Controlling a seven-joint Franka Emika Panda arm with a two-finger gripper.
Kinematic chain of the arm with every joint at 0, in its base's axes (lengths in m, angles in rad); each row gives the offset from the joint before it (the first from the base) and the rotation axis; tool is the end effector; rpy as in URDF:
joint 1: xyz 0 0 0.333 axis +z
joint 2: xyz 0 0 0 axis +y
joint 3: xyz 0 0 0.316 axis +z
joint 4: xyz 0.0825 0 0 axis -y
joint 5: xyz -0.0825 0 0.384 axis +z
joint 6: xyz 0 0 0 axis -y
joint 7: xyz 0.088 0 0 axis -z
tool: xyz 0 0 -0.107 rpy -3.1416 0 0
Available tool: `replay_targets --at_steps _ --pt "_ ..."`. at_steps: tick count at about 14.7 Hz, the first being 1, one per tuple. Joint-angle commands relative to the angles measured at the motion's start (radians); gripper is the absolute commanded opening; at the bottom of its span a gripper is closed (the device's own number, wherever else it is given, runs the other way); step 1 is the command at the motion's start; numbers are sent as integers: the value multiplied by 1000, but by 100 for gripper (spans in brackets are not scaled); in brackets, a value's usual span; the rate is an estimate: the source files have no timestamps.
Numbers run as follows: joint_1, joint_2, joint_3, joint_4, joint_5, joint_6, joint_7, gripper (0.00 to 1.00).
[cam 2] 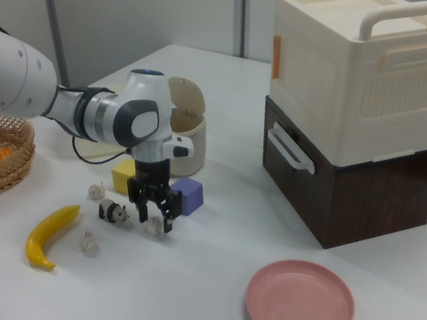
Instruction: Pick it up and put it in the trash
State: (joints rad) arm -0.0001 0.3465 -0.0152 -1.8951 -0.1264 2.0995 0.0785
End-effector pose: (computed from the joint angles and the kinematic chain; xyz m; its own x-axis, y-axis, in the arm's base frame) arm 0.6090 -0.0149 0.3101 0.9902 -0.0294 -0.1365 -0.0136 -0.9933 0.1149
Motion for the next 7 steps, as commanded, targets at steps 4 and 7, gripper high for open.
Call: replay_targets --at_steps 4,7 --pt "8 -9 -2 -25 -44 20 18 16" --pt "3 -23 -2 -7 -44 19 14 10"
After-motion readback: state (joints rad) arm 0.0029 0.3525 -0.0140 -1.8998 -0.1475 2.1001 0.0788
